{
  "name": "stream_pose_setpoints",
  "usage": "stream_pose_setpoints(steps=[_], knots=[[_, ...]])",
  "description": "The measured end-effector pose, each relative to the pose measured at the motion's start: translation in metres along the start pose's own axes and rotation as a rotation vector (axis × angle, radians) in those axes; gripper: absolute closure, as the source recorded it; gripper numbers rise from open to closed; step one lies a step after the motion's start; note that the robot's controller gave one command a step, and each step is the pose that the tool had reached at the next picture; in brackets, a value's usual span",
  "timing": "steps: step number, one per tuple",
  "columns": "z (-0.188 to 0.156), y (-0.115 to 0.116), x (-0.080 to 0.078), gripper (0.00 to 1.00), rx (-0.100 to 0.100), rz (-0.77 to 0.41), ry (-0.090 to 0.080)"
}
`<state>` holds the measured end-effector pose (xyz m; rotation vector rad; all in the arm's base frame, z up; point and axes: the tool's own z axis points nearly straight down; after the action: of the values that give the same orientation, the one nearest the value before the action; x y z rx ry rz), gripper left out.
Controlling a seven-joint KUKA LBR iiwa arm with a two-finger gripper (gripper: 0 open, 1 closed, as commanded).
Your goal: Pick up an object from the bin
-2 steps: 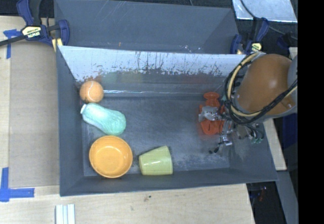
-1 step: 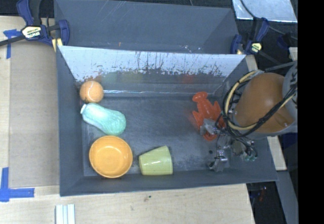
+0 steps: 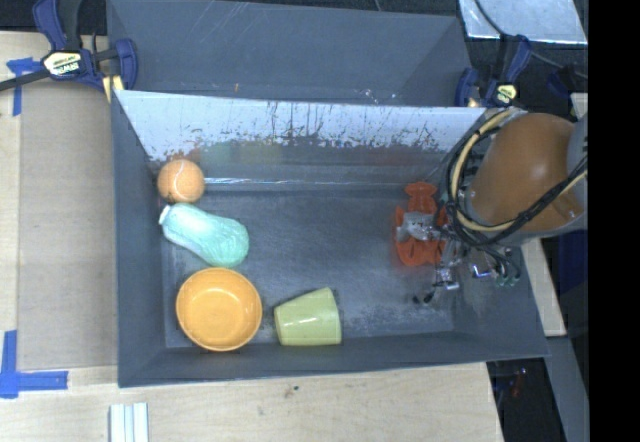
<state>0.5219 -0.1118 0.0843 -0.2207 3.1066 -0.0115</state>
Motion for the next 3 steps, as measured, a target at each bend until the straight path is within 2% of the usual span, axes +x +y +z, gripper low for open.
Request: stream_pose_setpoints(steps=[1, 2, 3], knots=[[0.013, 0.010, 0.018, 0.00, -0.003, 0.073, 0.015], [0.004, -0.011, 0.003, 1.00, 0.002, 0.008, -0.006], [0.004, -0.011, 0.003, 1.00, 0.002, 0.007, -0.006]])
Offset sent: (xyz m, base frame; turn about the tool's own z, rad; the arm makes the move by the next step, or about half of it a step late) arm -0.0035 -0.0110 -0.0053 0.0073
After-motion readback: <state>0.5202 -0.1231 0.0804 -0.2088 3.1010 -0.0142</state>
